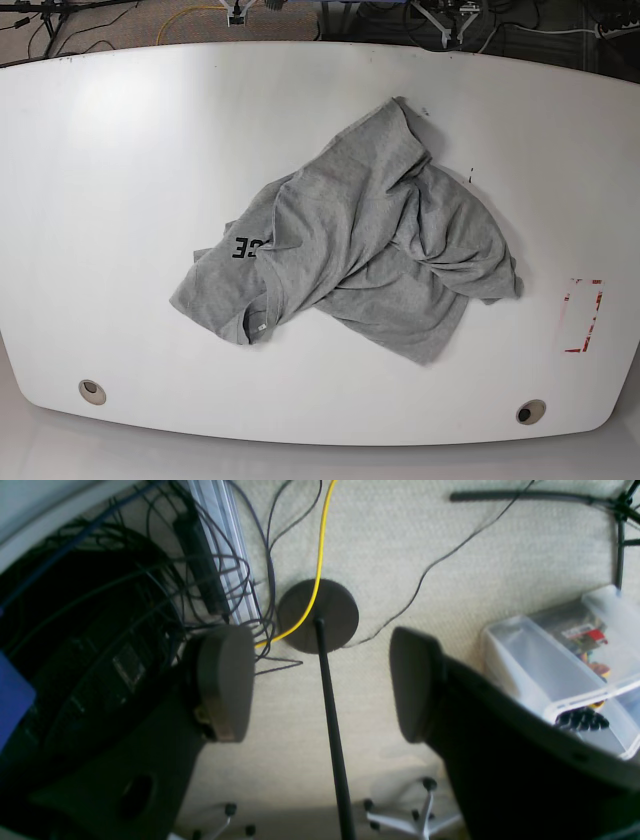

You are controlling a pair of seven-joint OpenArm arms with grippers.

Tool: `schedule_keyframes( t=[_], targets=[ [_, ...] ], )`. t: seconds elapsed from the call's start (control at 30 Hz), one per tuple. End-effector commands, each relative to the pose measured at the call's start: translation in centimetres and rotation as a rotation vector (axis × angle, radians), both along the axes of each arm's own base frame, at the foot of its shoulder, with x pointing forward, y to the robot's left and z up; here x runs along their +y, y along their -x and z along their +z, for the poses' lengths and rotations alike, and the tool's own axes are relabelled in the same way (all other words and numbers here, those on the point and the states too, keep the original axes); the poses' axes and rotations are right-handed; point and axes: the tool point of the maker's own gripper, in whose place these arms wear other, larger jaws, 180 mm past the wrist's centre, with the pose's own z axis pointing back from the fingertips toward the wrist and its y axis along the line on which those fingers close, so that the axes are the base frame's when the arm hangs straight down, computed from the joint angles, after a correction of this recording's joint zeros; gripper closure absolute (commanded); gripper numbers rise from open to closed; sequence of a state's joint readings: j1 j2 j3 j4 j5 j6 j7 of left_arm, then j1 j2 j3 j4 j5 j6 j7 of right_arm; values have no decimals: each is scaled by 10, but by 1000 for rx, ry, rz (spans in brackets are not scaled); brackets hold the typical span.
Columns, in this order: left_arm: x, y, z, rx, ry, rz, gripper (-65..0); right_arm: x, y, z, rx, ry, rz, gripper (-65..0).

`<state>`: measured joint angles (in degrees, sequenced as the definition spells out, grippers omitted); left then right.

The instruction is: Fold the T-shirt properly

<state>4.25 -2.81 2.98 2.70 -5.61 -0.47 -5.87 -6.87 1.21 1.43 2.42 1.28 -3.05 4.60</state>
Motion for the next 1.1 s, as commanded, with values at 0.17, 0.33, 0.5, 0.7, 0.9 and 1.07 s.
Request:
schedule_keyframes(
  t=[0.17,0.33,0.5,0.7,0.9,1.07],
  targets=[
    [7,20,2,7,-7,-6,-433,-5,22,4,5,11,21,-409],
    [6,36,3,26,-12,-8,-429,-10,23,5,4,30,27,-411],
    [5,43,4,19,-8,-14,-429,-12,26,7,-5,33,40,-411],
    [1,46,18,-86,3,-24,-423,-9,31,20,-85,28,68,-408],
    [2,53,35,-142,5,-37,-415,-8,32,36,-153,23,77,-407],
    [8,64,37,-127,-6,-37,-412,-10,44,38,-141,29,63,-405]
  ],
)
